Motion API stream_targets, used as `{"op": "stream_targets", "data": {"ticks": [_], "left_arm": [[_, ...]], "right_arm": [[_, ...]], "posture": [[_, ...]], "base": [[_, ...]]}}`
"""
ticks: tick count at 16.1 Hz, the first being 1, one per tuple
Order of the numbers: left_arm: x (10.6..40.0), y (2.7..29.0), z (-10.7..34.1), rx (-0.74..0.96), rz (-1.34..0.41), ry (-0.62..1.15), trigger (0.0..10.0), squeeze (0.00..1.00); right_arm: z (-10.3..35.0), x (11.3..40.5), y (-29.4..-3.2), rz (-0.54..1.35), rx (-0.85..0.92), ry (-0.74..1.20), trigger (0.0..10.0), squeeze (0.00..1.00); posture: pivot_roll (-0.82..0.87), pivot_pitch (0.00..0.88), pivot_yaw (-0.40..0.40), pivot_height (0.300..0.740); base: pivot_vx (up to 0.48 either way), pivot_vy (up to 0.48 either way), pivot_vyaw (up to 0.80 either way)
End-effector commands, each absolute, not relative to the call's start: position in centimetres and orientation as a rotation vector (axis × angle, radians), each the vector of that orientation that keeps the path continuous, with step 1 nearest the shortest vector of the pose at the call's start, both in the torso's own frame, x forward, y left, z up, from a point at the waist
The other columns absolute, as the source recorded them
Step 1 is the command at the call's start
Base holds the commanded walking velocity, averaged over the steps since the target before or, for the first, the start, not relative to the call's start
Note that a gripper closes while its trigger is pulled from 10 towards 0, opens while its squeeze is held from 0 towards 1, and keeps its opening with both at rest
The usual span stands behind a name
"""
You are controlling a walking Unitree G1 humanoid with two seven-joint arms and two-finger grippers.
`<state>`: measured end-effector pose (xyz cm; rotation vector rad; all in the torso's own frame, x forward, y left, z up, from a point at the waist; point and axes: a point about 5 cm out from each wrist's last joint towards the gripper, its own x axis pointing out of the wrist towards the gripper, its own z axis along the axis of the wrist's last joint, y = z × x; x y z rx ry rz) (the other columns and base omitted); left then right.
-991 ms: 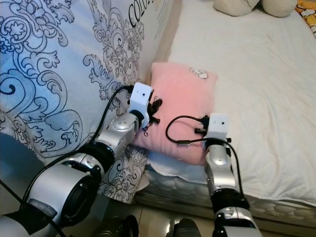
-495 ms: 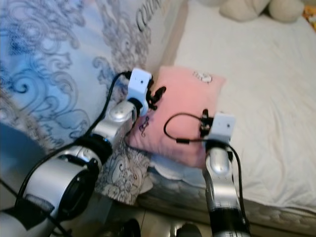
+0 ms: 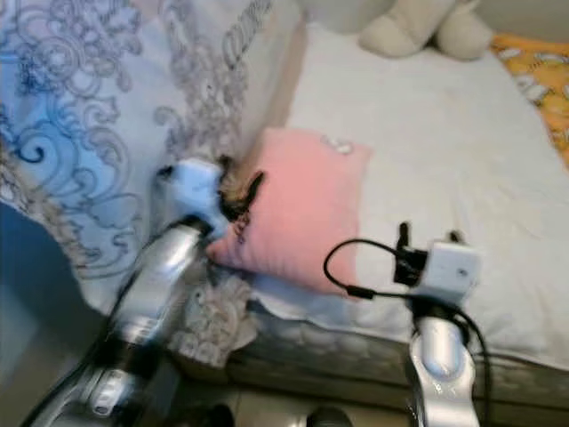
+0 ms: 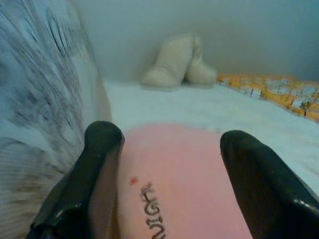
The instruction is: Clean up the room
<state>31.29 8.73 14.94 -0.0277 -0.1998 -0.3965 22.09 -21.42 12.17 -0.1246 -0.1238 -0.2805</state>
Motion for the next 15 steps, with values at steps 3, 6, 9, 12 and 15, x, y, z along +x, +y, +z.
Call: {"op": "stream_targets", "data": {"ticks": [3, 6, 9, 12, 15], "left_arm": [[30.9, 10.6, 14.3, -0.022, -0.328, -0.136, 10.0, 1.0], [31.4, 11.0, 11.8, -0.029, -0.301, 0.011, 10.0, 0.0], [31.7, 11.4, 11.3, -0.066, -0.275, 0.048, 10.0, 0.0], [32.0, 11.1, 11.9, -0.049, -0.294, 0.02, 10.0, 0.0], [32.3, 10.8, 12.3, -0.064, -0.319, 0.007, 10.0, 0.0]], "right_arm": [[12.1, 22.3, -21.4, -0.272, -0.032, -0.12, 10.0, 1.0], [10.6, 24.0, -20.6, -0.192, 0.079, -0.048, 10.0, 0.0], [10.9, 25.6, -21.7, -0.239, 0.028, -0.043, 10.0, 0.0], [10.9, 26.2, -21.8, -0.24, 0.03, -0.047, 10.0, 0.0], [10.6, 26.7, -21.3, -0.234, 0.012, -0.051, 10.0, 0.0]], "posture": [[-0.05, 0.0, 0.0, 0.736], [-0.05, 0.0, 0.008, 0.736], [-0.05, 0.0, 0.013, 0.736], [-0.04, 0.0, 0.023, 0.736], [-0.05, 0.0, 0.041, 0.736]], "base": [[0.0, 0.0, 0.0], [0.0, -0.16, 0.0], [0.0, -0.48, 0.0], [0.0, -0.48, 0.0], [0.0, -0.48, 0.0]]}}
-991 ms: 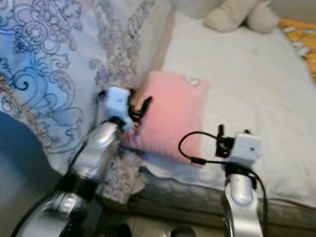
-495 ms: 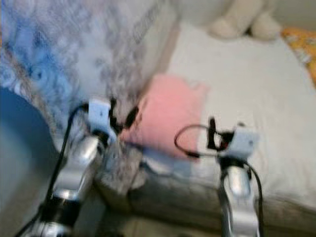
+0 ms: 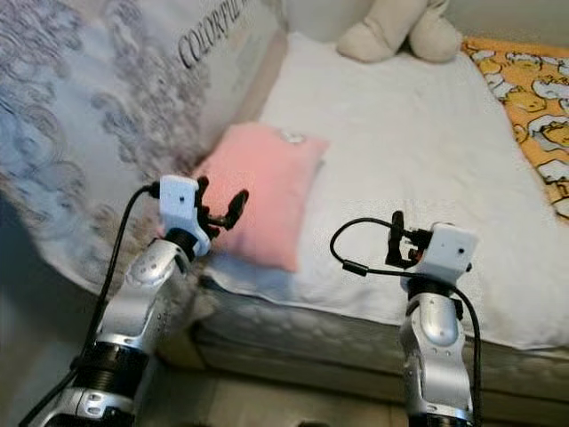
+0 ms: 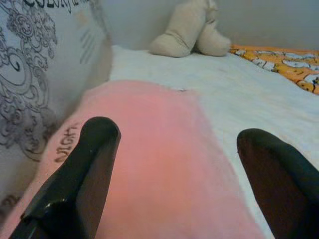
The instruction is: Clean up the room
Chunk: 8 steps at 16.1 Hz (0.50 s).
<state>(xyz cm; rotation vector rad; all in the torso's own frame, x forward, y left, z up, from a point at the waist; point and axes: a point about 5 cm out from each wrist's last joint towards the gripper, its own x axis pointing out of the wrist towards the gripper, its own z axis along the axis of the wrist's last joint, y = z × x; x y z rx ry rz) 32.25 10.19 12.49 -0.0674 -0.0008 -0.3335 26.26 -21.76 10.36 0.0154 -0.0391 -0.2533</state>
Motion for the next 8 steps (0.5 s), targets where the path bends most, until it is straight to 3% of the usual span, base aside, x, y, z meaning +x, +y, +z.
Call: {"op": "stream_targets", "data": {"ticks": [1, 8], "left_arm": [[32.5, 10.6, 12.4, -0.069, -0.322, 0.006, 10.0, 0.0], [33.9, 9.0, 13.5, -0.046, -0.38, -0.037, 10.0, 0.0]], "right_arm": [[10.7, 26.7, -21.2, -0.234, 0.01, -0.053, 10.0, 0.0], [11.7, 27.8, -21.0, -0.185, -0.065, -0.09, 10.0, 0.0]], "posture": [[-0.06, 0.0, 0.044, 0.736], [-0.1, 0.0, 0.046, 0.736]], "base": [[0.0, -0.48, 0.0], [0.0, -0.48, 0.0]]}}
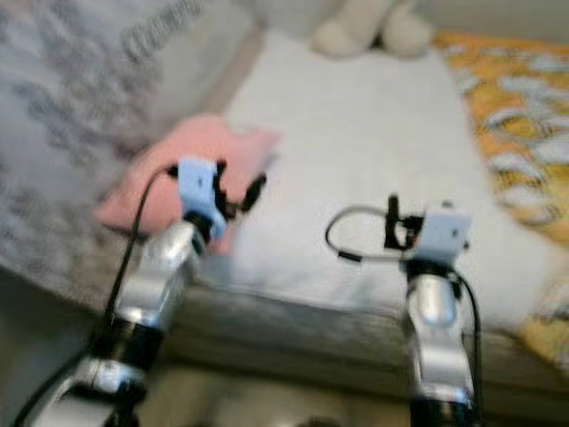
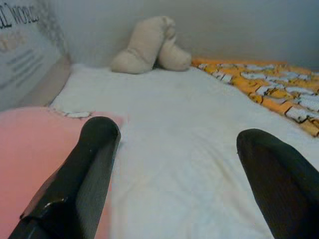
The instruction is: Clean up the room
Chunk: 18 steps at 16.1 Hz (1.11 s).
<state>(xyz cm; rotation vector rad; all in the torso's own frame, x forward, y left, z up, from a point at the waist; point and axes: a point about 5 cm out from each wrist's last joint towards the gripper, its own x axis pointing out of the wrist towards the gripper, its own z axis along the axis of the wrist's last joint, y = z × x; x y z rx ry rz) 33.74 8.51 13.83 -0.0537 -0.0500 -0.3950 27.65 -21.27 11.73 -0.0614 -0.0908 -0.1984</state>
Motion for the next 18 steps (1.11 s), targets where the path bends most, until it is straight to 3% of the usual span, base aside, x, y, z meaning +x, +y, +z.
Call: {"op": "stream_targets", "data": {"ticks": [1, 13, 18], "left_arm": [[33.8, 9.3, 13.3, -0.044, -0.375, -0.03, 10.0, 0.0], [34.1, 9.4, 12.7, -0.025, -0.354, -0.006, 10.0, 0.0], [34.2, 8.3, 12.6, -0.037, -0.374, -0.008, 10.0, 0.0]], "right_arm": [[11.5, 27.9, -20.6, -0.176, -0.057, -0.087, 10.0, 0.0], [10.9, 28.7, -19.8, -0.163, -0.062, -0.073, 10.0, 0.0], [11.1, 28.7, -19.9, -0.148, -0.077, -0.079, 10.0, 0.0]], "posture": [[-0.09, 0.0, 0.045, 0.736], [-0.08, 0.0, 0.057, 0.736], [-0.12, 0.0, 0.05, 0.736]], "base": [[0.0, -0.48, 0.0], [0.0, -0.479, 0.0], [0.0, -0.469, 0.0]]}}
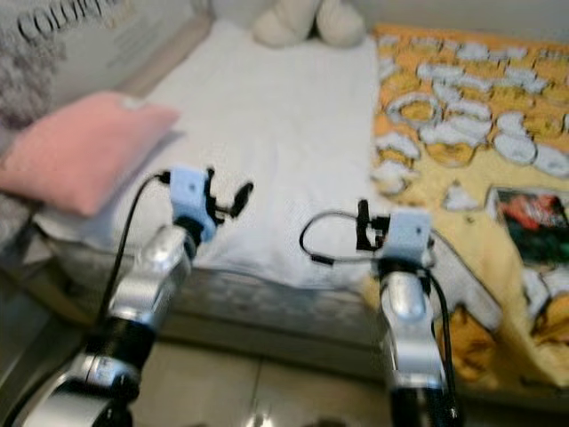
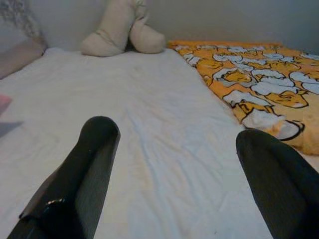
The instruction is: Clean up the room
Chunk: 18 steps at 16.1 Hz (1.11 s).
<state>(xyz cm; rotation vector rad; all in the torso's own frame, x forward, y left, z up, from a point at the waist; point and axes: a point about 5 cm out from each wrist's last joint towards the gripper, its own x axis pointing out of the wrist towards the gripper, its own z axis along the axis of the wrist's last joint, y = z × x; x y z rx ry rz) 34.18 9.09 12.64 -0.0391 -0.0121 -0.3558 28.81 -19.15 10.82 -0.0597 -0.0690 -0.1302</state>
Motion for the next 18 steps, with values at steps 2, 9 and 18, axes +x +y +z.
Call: {"op": "stream_targets", "data": {"ticks": [2, 9, 18], "left_arm": [[34.2, 8.3, 12.6, -0.046, -0.366, -0.007, 10.0, 0.0], [33.7, 9.6, 12.0, -0.016, -0.361, 0.003, 10.0, 0.0], [34.1, 10.9, 13.1, 0.059, -0.326, -0.038, 10.0, 0.0]], "right_arm": [[11.0, 28.5, -20.3, -0.156, -0.054, -0.069, 10.0, 0.0], [8.9, 26.7, -19.4, -0.123, 0.057, 0.015, 10.0, 0.0], [8.3, 27.5, -16.5, -0.005, 0.05, 0.041, 10.0, 0.0]], "posture": [[-0.12, 0.0, 0.052, 0.736], [-0.09, 0.0, 0.064, 0.736], [-0.01, 0.0, 0.032, 0.736]], "base": [[0.0, -0.469, 0.0], [0.0, -0.469, 0.0], [0.0, -0.257, -0.34]]}}
